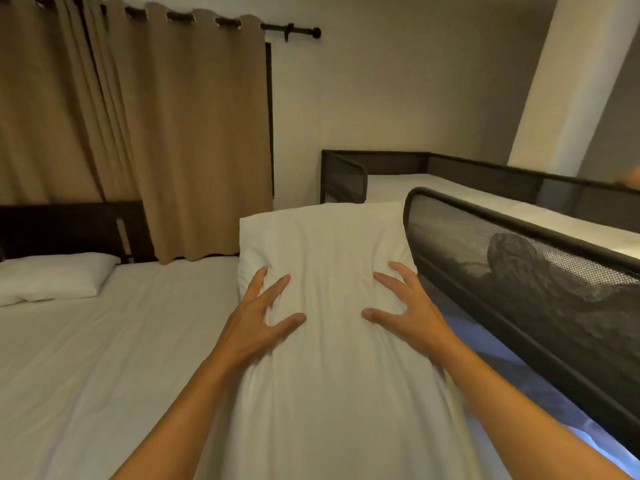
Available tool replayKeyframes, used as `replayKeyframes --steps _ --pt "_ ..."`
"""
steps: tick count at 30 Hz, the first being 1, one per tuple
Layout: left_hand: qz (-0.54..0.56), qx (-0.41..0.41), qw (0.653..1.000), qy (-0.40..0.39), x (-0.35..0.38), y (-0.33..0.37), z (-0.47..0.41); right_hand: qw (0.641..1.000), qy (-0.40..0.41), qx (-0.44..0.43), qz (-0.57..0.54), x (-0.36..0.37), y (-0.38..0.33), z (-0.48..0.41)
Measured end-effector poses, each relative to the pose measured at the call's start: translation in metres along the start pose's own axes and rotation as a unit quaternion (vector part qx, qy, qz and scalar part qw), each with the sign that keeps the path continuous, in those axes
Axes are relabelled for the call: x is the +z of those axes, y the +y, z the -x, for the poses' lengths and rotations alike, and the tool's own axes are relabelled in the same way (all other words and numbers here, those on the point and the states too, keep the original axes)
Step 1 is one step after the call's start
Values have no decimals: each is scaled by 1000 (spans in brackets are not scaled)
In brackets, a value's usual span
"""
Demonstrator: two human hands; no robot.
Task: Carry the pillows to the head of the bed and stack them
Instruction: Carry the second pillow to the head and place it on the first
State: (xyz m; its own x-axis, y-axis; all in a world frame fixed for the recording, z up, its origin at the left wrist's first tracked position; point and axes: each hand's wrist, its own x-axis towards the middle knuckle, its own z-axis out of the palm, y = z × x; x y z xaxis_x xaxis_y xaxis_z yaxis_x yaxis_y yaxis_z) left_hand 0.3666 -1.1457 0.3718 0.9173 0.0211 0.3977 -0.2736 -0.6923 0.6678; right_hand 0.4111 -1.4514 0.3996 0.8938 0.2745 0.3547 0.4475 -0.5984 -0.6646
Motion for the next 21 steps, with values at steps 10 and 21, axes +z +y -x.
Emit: replayKeyframes --steps 10,21 --pt "-37 -35 997 63 10 -27 -103 997 -26 -66 -44 19 47 -147" --pt "-104 -112 977 146 -9 -67 -183 975 -116 -148 -122 72 61 -309"
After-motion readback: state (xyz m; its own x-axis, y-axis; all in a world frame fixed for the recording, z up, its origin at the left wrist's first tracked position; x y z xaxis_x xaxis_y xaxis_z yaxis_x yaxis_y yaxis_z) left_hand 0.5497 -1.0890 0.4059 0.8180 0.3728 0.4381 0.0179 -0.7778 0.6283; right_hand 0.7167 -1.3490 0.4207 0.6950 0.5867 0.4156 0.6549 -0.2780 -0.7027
